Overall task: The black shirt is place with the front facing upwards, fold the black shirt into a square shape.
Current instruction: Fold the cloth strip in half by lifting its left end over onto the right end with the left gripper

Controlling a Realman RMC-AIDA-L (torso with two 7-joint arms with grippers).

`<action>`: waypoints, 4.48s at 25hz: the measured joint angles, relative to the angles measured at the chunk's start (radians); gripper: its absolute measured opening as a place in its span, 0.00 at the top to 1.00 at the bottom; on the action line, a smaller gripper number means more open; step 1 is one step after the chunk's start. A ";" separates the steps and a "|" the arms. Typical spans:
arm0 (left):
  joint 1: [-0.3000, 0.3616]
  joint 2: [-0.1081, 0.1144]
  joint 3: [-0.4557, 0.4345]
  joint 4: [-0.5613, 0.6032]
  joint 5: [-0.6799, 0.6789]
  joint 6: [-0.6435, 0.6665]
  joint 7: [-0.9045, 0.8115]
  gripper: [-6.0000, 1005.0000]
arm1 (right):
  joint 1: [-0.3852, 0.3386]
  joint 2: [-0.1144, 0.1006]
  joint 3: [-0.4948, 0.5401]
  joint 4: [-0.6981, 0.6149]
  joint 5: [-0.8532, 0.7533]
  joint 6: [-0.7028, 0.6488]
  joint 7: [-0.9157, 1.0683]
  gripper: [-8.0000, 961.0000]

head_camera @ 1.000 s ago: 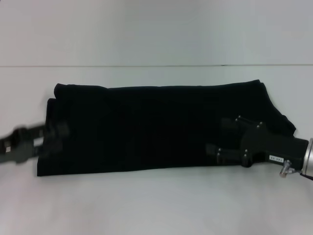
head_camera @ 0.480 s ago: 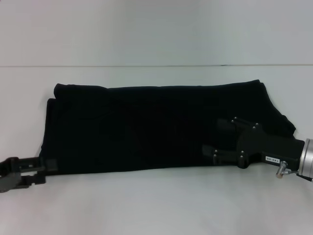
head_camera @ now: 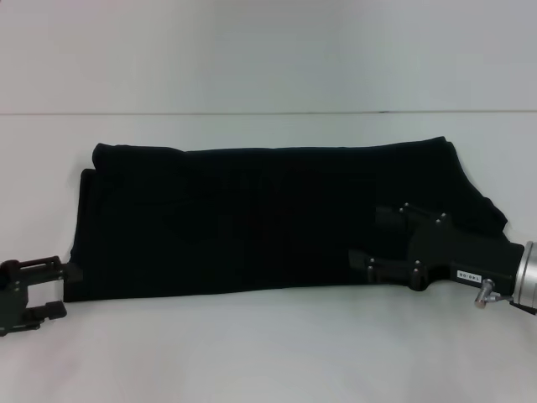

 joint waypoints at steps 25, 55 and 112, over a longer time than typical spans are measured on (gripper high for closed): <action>-0.036 -0.010 0.002 -0.080 -0.004 -0.175 -0.017 0.27 | 0.004 0.002 -0.009 0.009 -0.003 0.001 -0.001 0.04; -0.117 -0.033 0.073 -0.072 0.001 -0.285 0.046 0.73 | 0.004 0.002 -0.004 0.000 0.005 -0.009 0.023 0.04; -0.423 -0.277 0.275 -0.192 -0.272 -0.190 0.236 0.97 | -0.014 0.008 -0.054 0.063 0.053 0.219 0.166 0.04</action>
